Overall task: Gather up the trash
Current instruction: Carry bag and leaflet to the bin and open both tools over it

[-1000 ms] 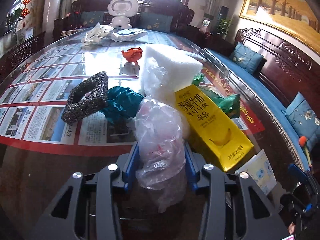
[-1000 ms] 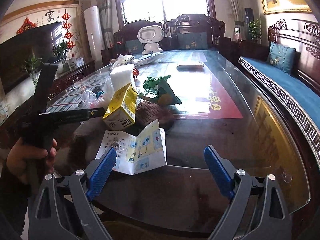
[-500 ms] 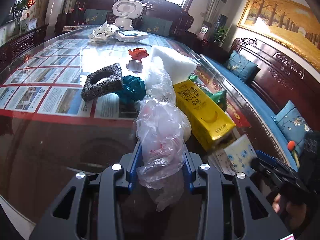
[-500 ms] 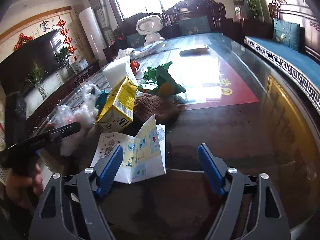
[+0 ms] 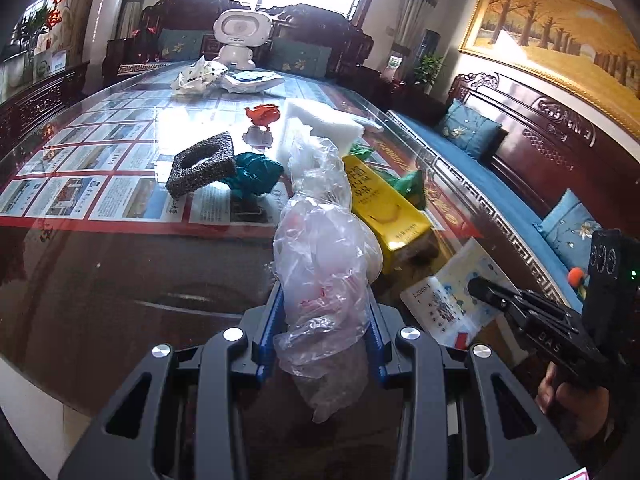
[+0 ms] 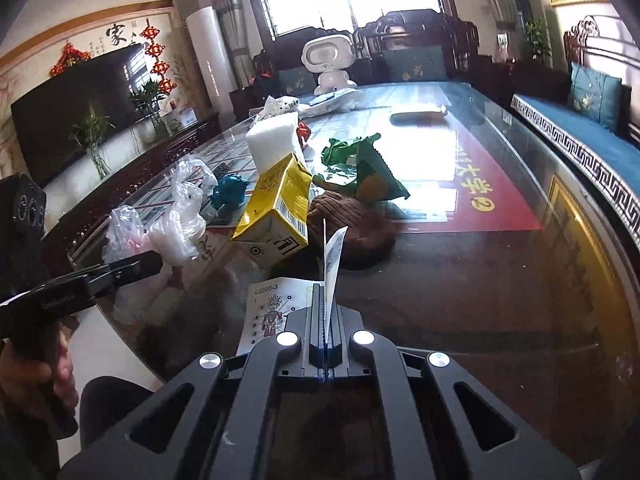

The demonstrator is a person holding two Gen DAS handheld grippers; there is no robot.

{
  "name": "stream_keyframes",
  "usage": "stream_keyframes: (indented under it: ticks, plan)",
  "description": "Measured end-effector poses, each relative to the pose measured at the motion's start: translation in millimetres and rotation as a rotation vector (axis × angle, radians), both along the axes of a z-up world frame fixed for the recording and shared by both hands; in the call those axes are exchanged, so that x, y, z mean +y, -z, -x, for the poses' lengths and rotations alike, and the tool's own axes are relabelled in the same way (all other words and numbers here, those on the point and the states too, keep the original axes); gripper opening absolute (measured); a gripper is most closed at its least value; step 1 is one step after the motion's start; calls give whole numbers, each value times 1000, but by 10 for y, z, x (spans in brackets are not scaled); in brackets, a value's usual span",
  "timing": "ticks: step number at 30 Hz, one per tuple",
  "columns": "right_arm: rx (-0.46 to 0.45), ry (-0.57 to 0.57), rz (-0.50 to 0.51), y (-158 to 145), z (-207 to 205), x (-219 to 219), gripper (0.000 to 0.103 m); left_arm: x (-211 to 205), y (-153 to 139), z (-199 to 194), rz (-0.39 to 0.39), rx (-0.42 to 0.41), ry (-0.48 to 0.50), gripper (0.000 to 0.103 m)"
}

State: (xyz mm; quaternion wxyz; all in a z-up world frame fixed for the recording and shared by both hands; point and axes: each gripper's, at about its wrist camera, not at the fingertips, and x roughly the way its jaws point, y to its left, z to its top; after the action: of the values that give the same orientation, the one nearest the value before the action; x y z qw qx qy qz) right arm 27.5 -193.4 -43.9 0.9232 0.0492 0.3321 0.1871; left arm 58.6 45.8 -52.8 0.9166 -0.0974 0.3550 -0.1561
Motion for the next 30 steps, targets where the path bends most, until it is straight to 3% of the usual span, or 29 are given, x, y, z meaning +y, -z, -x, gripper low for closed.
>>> stream_keyframes:
  ticks: [8, 17, 23, 30]
  plan:
    - [-66, -13, -26, -238, 437, -19, 1, -2, -188, 565, -2, -30, 57, 37]
    - [-129, -52, 5, -432, 1360, 28, 1, -58, -218, 1441, -6, -26, 152, 37]
    - [-82, -58, 44, -205, 1831, 41, 1, -156, 165, 1868, -16, 72, 220, 37]
    - [26, -47, 53, 272, 2091, -3, 1, -330, 960, 2090, -60, 250, 288, 37]
